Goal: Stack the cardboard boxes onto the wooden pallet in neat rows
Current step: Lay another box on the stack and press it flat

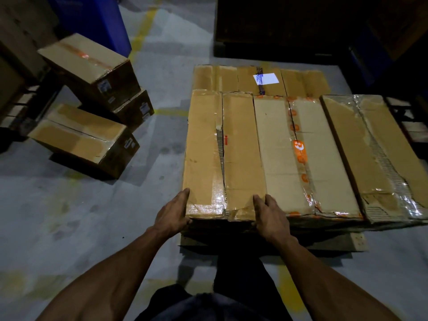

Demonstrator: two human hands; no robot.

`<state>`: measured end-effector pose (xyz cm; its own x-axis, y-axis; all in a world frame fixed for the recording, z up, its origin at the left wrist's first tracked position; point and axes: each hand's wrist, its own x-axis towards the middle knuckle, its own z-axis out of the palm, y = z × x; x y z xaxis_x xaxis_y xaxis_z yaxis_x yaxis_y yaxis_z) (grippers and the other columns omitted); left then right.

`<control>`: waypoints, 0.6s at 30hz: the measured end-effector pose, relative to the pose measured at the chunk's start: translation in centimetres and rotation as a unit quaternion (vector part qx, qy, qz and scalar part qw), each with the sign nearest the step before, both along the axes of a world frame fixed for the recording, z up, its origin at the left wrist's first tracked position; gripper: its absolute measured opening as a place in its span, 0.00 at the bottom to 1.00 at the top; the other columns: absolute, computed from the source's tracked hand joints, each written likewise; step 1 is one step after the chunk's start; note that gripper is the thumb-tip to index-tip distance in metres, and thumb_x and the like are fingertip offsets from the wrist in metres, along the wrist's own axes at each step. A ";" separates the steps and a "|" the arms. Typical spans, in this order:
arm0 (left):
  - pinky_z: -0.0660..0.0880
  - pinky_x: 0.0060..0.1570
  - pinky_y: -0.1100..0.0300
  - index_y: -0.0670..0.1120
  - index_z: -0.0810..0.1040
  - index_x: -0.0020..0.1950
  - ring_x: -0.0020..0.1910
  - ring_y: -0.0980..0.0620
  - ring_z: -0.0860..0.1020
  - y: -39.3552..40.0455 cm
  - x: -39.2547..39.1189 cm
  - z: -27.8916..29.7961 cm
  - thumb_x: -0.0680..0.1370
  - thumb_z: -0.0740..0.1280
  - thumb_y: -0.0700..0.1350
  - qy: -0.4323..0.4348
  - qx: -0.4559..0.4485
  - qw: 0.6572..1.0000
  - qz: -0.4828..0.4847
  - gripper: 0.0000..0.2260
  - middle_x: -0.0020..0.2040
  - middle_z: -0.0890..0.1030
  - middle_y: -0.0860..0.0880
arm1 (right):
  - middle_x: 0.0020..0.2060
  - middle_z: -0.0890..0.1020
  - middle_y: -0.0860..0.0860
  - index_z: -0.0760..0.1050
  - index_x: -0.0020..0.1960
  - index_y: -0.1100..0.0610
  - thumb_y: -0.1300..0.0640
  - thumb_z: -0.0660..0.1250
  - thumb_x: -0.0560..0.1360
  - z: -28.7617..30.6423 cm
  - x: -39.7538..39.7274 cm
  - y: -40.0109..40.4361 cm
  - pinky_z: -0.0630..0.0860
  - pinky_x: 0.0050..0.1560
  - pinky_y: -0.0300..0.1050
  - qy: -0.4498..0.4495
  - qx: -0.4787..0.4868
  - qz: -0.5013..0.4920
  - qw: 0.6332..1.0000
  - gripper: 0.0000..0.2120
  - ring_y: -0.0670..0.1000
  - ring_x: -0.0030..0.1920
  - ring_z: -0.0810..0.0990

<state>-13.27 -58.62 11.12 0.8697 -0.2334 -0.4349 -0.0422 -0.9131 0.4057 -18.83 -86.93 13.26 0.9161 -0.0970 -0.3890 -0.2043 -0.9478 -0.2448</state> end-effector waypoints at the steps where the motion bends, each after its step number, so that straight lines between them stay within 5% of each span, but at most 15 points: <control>1: 0.74 0.62 0.50 0.47 0.52 0.81 0.68 0.41 0.74 -0.1 0.0 0.2 0.73 0.77 0.47 0.002 0.004 1.000 0.000 0.44 0.76 0.69 0.43 | 0.68 0.66 0.57 0.57 0.76 0.52 0.54 0.73 0.73 0.2 0.0 0.0 0.72 0.64 0.52 0.004 -0.002 0.001 1.000 0.38 0.57 0.66 0.69; 9: 0.73 0.65 0.49 0.46 0.55 0.80 0.70 0.41 0.72 -0.9 -0.2 2.2 0.75 0.75 0.44 0.031 0.006 0.999 0.025 0.40 0.75 0.68 0.42 | 0.72 0.63 0.59 0.52 0.78 0.52 0.51 0.69 0.74 1.3 0.0 1.5 0.69 0.68 0.59 0.082 -0.002 -0.048 0.995 0.39 0.60 0.71 0.63; 14: 0.76 0.56 0.52 0.46 0.73 0.61 0.60 0.40 0.77 0.3 -2.2 4.0 0.78 0.67 0.45 0.025 -0.030 0.997 0.065 0.12 0.61 0.79 0.42 | 0.67 0.66 0.58 0.65 0.69 0.55 0.51 0.63 0.76 3.1 -1.6 4.7 0.68 0.65 0.57 0.106 -0.002 -0.087 0.991 0.23 0.60 0.67 0.67; 18: 0.68 0.66 0.56 0.44 0.67 0.77 0.71 0.44 0.71 3.3 -5.6 6.3 0.81 0.65 0.49 0.014 -0.066 0.992 0.110 0.25 0.74 0.72 0.45 | 0.63 0.75 0.55 0.73 0.62 0.56 0.51 0.61 0.75 4.4 -3.9 8.7 0.71 0.64 0.54 0.079 0.013 -0.074 0.994 0.17 0.57 0.63 0.73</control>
